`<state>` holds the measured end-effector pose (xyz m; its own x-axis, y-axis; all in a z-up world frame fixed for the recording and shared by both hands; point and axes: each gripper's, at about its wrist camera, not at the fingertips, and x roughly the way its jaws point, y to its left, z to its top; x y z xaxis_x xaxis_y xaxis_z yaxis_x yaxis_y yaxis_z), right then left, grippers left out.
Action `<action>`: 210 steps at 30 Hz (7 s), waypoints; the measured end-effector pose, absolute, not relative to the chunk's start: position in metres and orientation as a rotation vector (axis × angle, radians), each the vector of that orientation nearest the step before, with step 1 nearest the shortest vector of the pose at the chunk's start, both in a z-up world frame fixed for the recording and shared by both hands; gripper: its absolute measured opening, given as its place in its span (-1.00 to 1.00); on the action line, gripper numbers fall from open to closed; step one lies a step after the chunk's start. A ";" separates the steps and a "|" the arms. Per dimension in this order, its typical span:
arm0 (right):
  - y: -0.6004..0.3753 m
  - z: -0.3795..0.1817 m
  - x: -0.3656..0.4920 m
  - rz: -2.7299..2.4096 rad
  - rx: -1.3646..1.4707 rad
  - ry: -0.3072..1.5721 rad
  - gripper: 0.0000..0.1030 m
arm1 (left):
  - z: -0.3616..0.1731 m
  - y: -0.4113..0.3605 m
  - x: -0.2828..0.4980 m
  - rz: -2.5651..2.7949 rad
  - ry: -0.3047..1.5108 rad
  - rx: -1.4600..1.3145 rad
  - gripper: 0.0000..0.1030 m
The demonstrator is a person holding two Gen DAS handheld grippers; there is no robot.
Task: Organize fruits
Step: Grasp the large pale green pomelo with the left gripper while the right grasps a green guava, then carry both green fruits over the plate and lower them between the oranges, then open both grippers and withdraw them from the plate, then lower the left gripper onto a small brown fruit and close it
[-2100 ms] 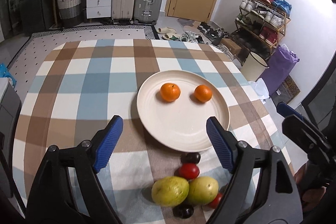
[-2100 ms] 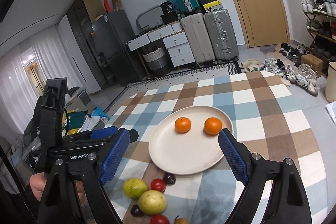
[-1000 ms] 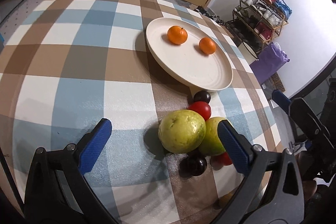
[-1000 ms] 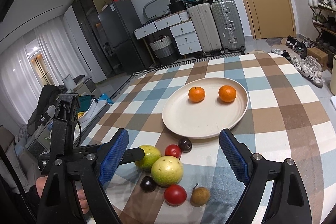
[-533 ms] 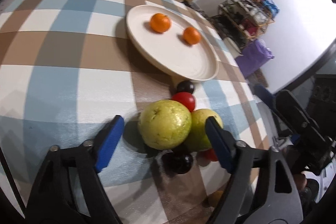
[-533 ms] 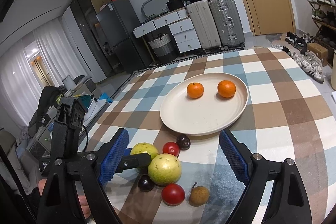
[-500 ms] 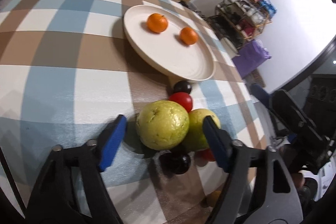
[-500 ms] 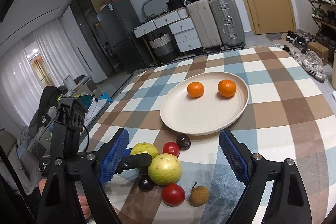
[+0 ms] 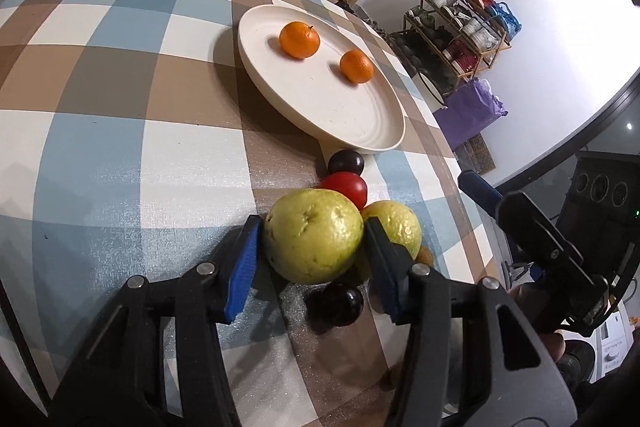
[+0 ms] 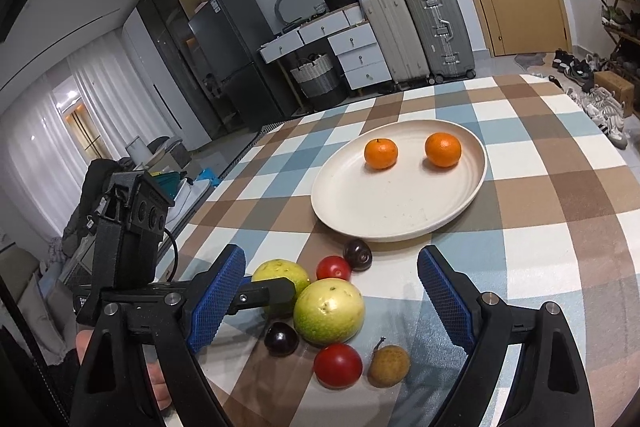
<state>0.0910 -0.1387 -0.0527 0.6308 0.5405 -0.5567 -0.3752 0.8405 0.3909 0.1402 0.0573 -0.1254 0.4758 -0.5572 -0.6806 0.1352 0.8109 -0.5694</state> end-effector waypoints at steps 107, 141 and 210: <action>-0.182 -0.057 0.276 0.530 0.490 0.791 -0.02 | -0.074 -0.019 0.296 -0.369 0.973 -0.270 -0.06; -0.181 -0.041 0.257 0.521 0.461 0.762 0.11 | -0.049 -0.001 0.268 -0.333 0.908 -0.252 -0.05; -0.175 -0.025 -0.026 0.489 0.242 0.604 0.84 | -0.061 -0.034 -0.038 -0.175 0.795 -0.036 0.97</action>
